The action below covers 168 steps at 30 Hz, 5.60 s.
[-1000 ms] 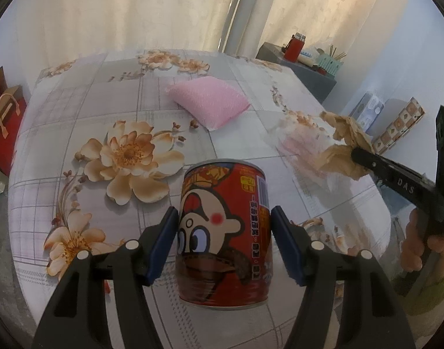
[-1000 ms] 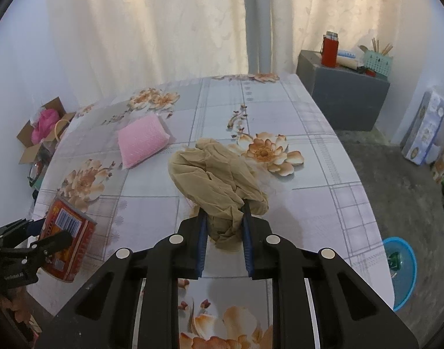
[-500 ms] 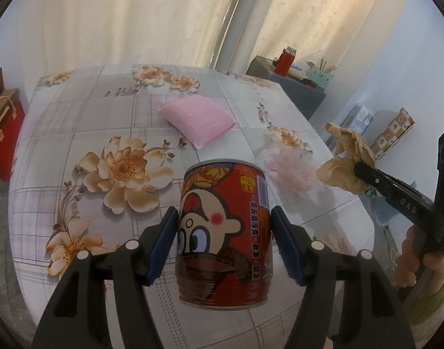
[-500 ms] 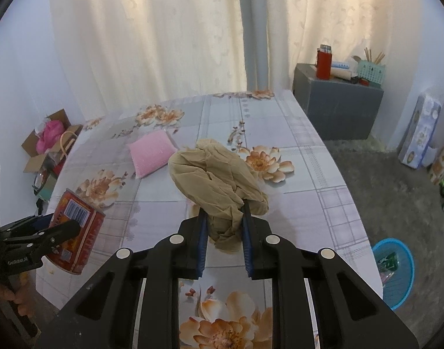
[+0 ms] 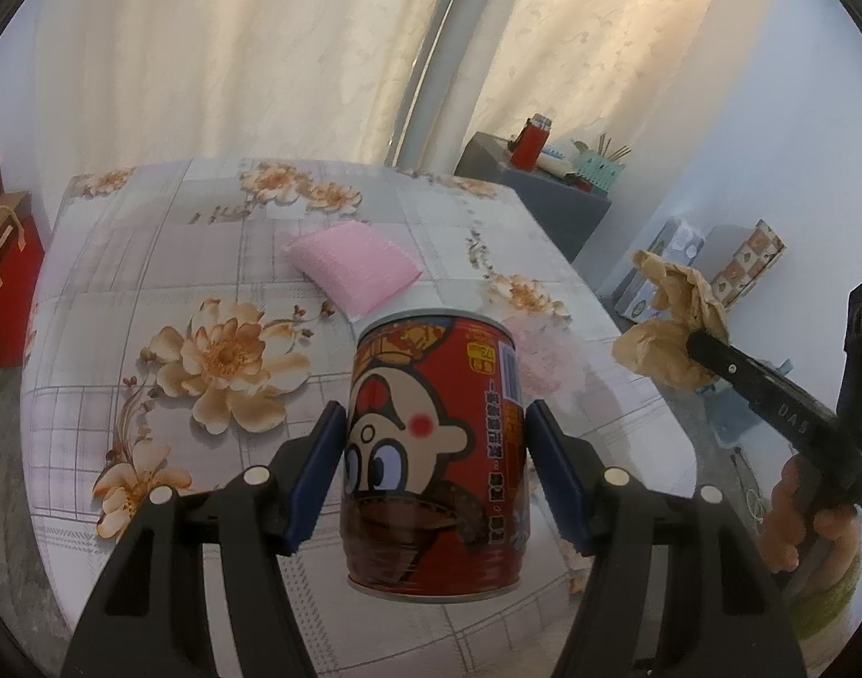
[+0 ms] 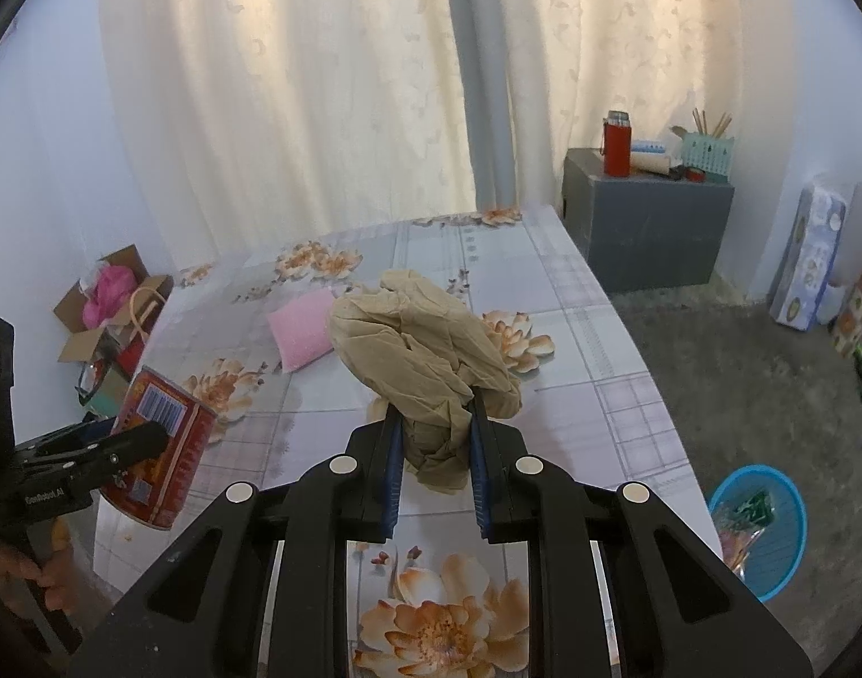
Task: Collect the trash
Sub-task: 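Carry the can and paper with both tools over the blue wastebasket, then open both tools to drop the can and paper into the wastebasket, then move both tools back toward the table, then grasp the clear plastic bag with the right tool while the left tool approaches the pink sponge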
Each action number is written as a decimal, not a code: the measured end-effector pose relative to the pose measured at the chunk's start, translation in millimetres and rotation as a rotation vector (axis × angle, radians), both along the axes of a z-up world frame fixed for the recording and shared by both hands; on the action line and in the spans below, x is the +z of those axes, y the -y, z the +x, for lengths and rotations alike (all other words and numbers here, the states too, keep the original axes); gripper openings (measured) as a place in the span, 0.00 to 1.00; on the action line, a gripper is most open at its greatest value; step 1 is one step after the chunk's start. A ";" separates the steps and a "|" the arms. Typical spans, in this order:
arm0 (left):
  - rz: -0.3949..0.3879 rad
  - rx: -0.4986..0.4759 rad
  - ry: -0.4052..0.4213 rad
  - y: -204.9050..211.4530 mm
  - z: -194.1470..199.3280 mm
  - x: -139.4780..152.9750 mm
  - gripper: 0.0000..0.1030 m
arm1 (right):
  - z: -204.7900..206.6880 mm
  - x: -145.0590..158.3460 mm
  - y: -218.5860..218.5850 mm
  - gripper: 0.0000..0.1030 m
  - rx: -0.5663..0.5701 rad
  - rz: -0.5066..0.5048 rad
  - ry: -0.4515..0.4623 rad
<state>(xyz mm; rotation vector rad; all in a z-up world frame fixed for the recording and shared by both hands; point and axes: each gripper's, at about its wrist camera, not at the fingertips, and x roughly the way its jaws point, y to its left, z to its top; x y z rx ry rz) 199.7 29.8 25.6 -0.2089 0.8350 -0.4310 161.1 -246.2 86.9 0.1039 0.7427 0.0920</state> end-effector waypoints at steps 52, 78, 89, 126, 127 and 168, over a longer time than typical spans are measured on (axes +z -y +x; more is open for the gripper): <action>0.048 -0.834 -0.247 492.9 15.3 -59.1 0.62 | -136.9 -135.7 312.5 0.18 -0.726 0.097 -0.225; 0.149 -0.776 -0.293 584.7 52.5 -123.6 0.81 | -117.6 -227.5 390.8 0.47 -0.834 0.097 -0.364; 0.040 -0.778 -0.170 508.1 31.9 -42.5 0.81 | -172.5 -176.5 361.6 0.47 -0.862 0.145 -0.274; 0.038 0.021 0.012 32.1 -55.4 -2.3 0.90 | -118.3 -48.1 115.6 0.78 -0.317 0.137 -0.121; 0.043 0.034 0.016 27.6 -55.9 -2.7 0.90 | -116.0 -46.0 104.6 0.78 -0.291 0.125 -0.123; 0.192 0.234 -0.027 -51.4 -15.8 -62.6 0.94 | 65.0 -104.1 42.5 0.65 -0.257 0.582 -0.363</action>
